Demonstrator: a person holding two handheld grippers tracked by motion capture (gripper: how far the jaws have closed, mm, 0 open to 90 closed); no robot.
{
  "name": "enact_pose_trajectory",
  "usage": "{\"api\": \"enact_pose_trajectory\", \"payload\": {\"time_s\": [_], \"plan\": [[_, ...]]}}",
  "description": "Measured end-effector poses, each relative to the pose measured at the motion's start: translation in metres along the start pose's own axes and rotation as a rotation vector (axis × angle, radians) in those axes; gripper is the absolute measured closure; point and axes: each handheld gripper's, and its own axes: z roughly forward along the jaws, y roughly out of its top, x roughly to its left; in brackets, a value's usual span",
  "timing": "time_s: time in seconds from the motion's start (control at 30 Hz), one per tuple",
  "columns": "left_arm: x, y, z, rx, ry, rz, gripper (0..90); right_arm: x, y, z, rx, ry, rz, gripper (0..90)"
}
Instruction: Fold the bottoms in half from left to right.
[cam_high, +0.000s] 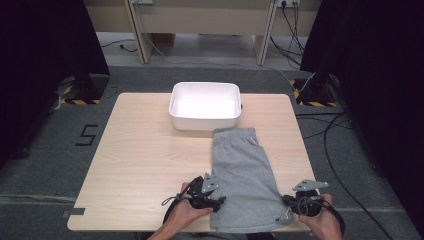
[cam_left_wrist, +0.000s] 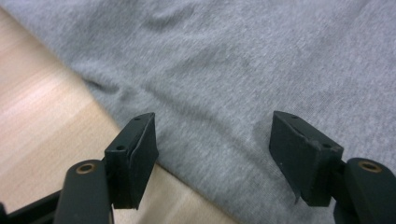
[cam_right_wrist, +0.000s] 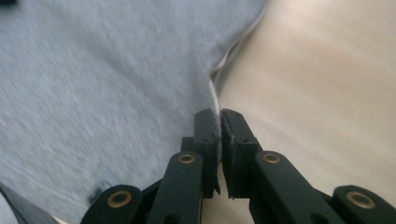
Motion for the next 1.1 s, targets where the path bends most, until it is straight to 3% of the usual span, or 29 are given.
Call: {"api": "enact_pose_trajectory", "payload": {"time_s": [0.07, 0.13, 0.23, 0.3, 0.33, 0.4, 0.43, 0.5, 0.57, 0.7, 0.87, 0.9, 0.97, 1.0, 1.1], "plan": [[-0.001, -0.001, -0.003, 0.001, 0.013, 0.009, 31.4, 0.002, -0.001, 0.004, 0.006, 0.018, 0.001, 80.9], [-0.002, -0.002, -0.007, -0.002, 0.012, 0.012, 31.4, 0.003, 0.002, 0.002, 0.019, -0.015, -0.009, 71.3], [-0.004, -0.005, -0.015, -0.009, -0.011, -0.001, 29.4, 0.006, 0.006, -0.006, -0.027, -0.040, 0.005, 59.5], [-0.005, -0.010, -0.018, 0.011, -0.006, 0.020, 29.1, 0.008, 0.011, -0.008, -0.066, -0.031, -0.024, 55.6], [-0.004, -0.014, -0.018, 0.016, 0.006, 0.032, 29.2, 0.011, 0.012, -0.008, -0.071, -0.020, -0.032, 54.1], [0.000, -0.018, -0.019, 0.003, -0.012, -0.008, 28.7, 0.016, 0.014, -0.002, -0.059, -0.002, -0.054, 52.0], [0.001, -0.019, -0.021, 0.005, -0.005, -0.004, 28.7, 0.018, 0.014, 0.002, -0.049, -0.008, -0.056, 51.0], [0.000, -0.021, -0.026, 0.022, 0.044, 0.043, 29.8, 0.021, 0.016, 0.006, -0.024, -0.033, -0.079, 48.5], [0.001, -0.024, -0.031, 0.021, 0.065, 0.043, 30.6, 0.023, 0.020, 0.003, -0.022, -0.024, -0.091, 46.0], [0.004, -0.034, -0.040, 0.017, 0.050, 0.016, 31.5, 0.024, 0.036, -0.002, -0.076, -0.026, -0.116, 42.1], [0.007, -0.034, -0.051, 0.067, 0.072, 0.074, 31.8, 0.024, 0.062, 0.021, -0.142, 0.008, -0.138, 41.6], [0.008, -0.031, -0.051, 0.054, 0.069, 0.068, 32.5, 0.024, 0.067, 0.028, -0.148, 0.018, -0.131, 41.6], [0.013, -0.024, -0.048, 0.004, 0.047, 0.015, 32.3, 0.023, 0.075, 0.038, -0.145, 0.025, -0.127, 41.4], [0.016, -0.018, -0.044, -0.027, 0.042, -0.009, 31.9, 0.023, 0.080, 0.043, -0.141, 0.019, -0.129, 41.4], [0.022, -0.001, -0.024, -0.053, 0.012, -0.046, 31.0, 0.025, 0.097, 0.053, -0.148, 0.005, -0.139, 41.3]]}}
